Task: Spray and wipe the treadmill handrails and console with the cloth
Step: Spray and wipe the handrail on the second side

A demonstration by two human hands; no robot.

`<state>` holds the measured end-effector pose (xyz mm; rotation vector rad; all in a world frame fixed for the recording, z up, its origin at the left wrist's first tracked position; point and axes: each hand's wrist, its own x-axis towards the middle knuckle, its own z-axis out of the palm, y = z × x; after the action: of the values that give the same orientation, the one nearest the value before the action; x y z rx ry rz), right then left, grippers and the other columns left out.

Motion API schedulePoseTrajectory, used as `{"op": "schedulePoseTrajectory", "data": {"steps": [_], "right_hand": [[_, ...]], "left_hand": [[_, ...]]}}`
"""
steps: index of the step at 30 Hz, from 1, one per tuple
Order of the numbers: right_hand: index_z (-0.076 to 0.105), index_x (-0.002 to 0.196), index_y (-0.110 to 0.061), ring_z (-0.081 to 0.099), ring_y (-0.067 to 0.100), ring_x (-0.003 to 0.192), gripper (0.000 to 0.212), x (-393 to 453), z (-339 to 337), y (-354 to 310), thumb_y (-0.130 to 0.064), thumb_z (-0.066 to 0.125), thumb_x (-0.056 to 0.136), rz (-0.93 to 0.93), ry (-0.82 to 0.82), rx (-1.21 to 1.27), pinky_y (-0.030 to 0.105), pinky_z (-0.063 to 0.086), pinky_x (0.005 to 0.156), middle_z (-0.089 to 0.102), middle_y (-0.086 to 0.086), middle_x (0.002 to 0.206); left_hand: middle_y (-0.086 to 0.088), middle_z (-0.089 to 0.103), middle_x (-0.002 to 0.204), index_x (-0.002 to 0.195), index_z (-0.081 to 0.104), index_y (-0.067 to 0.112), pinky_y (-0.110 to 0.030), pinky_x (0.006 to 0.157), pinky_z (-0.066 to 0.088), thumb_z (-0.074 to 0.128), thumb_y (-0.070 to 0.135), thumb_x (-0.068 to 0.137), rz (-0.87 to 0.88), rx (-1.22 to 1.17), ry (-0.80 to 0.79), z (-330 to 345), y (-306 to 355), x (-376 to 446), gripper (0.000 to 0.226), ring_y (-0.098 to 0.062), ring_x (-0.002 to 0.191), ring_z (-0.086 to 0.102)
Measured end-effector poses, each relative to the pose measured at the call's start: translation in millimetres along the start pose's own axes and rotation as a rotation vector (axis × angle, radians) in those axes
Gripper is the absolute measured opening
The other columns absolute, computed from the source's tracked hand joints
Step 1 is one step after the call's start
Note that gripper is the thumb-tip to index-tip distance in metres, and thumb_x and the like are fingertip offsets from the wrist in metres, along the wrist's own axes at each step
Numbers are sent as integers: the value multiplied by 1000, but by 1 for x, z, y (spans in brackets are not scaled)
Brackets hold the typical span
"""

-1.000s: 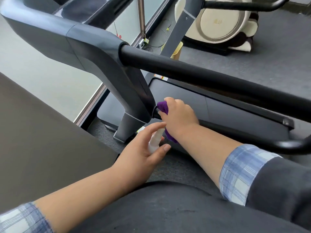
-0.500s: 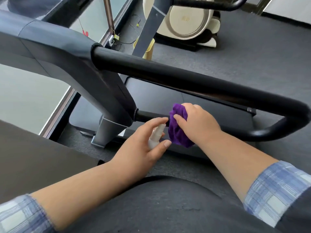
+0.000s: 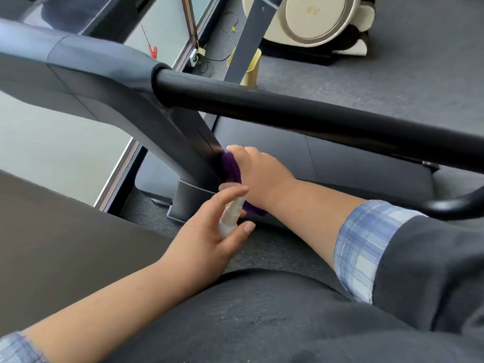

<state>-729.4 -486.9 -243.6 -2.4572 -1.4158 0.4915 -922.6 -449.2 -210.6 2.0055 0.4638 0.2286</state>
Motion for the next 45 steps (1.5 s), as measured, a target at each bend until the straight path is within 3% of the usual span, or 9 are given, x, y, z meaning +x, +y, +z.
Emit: {"op": "schedulePoseTrajectory", "data": {"steps": [10, 14, 18, 22, 27, 30, 36, 41, 45], "right_hand": [[44, 92, -25, 52, 25, 79, 24, -39, -29, 33, -38, 61, 83, 119, -81, -195, 33, 34, 58, 36, -4, 79], [49, 102, -27, 52, 27, 90, 18, -71, -43, 59, -34, 56, 88, 190, -78, -169, 36, 38, 64, 44, 0, 94], [50, 101, -27, 55, 27, 96, 24, -117, -65, 98, -37, 64, 85, 270, -41, -172, 36, 37, 65, 45, -2, 94], [55, 123, -26, 56, 30, 108, 48, -161, -94, 137, -42, 74, 82, 393, -117, -237, 40, 46, 78, 53, 3, 108], [58, 121, -16, 53, 34, 112, 40, -171, -114, 140, -21, 71, 84, 474, -218, -464, 41, 41, 76, 38, 3, 93], [57, 128, -13, 50, 37, 119, 37, -168, -121, 134, -19, 60, 91, 470, -212, -585, 47, 44, 92, 49, 9, 110], [47, 125, -18, 53, 28, 108, 50, -187, -91, 146, -8, 67, 80, 424, -3, -499, 40, 39, 97, 51, 6, 115], [53, 130, -21, 58, 28, 115, 48, -180, -72, 147, -39, 69, 89, 430, 196, -250, 40, 45, 96, 58, 4, 124], [56, 115, -24, 60, 22, 98, 34, -159, -63, 133, -47, 64, 90, 413, 250, -185, 39, 51, 85, 58, -4, 104]], "left_hand": [[18, 64, 121, 128, 36, 67, -10, 88, 41, 58, 57, 87, 143, -16, -114, 49, 23, 36, 48, -5, 111, 61], [15, 64, 122, 130, 39, 62, -21, 92, 46, 60, 54, 88, 181, -69, -153, 73, 38, 48, 48, -12, 113, 63], [29, 59, 115, 130, 39, 63, -4, 85, 39, 59, 50, 88, 246, -78, -164, 100, 66, 52, 48, 1, 105, 62], [38, 55, 117, 127, 38, 67, -2, 85, 37, 60, 56, 86, 259, -70, -180, 125, 87, 54, 47, 3, 111, 58], [40, 56, 112, 120, 41, 71, 0, 73, 40, 61, 52, 85, 258, -132, -174, 140, 96, 57, 45, 13, 91, 61], [38, 57, 111, 121, 41, 70, 0, 74, 39, 65, 47, 90, 266, -124, -184, 142, 97, 58, 45, 10, 92, 61], [37, 56, 114, 122, 39, 71, 0, 77, 38, 61, 51, 88, 267, -85, -183, 128, 92, 62, 45, 8, 98, 61], [38, 54, 114, 121, 37, 74, -1, 80, 37, 63, 42, 88, 244, -48, -186, 107, 78, 61, 53, 7, 102, 59], [40, 52, 112, 123, 35, 74, -1, 81, 37, 61, 48, 87, 212, -21, -192, 85, 65, 57, 51, 8, 104, 58]]}}
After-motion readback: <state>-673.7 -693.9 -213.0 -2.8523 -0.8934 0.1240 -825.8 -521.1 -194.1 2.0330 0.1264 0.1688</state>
